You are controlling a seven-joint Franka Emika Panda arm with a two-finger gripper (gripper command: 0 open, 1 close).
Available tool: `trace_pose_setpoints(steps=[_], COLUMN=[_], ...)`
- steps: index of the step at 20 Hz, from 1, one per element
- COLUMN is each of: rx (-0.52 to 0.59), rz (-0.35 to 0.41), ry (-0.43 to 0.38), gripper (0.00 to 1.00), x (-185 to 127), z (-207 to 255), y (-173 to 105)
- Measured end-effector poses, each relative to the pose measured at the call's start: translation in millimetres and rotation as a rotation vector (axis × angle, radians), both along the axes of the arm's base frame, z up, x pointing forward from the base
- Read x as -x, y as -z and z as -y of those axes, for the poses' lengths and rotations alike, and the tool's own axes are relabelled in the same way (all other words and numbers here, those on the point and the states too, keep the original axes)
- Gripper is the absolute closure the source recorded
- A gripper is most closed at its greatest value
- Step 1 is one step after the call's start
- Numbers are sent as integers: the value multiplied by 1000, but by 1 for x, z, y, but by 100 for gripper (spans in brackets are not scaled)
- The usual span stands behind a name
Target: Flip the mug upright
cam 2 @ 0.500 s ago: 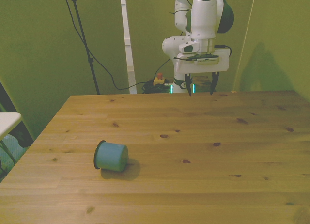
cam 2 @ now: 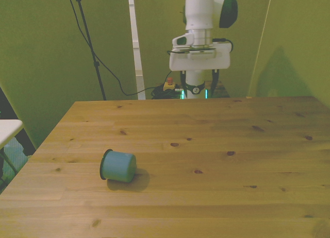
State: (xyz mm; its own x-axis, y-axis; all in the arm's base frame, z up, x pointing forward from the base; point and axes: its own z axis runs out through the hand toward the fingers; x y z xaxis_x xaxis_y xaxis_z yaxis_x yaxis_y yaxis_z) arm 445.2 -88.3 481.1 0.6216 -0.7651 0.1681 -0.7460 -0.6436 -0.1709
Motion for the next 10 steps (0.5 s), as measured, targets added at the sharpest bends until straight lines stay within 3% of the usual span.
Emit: trace_pose_setpoints(steps=[4,7,8,10], rx=[6,15,13,14], rz=[24,27,24,23], ry=[48,54,46,36], gripper=[0,0,0,0], x=[-40,-74,-103,-103], z=[68,95,95,99], y=[-15,-21,-19,-25])
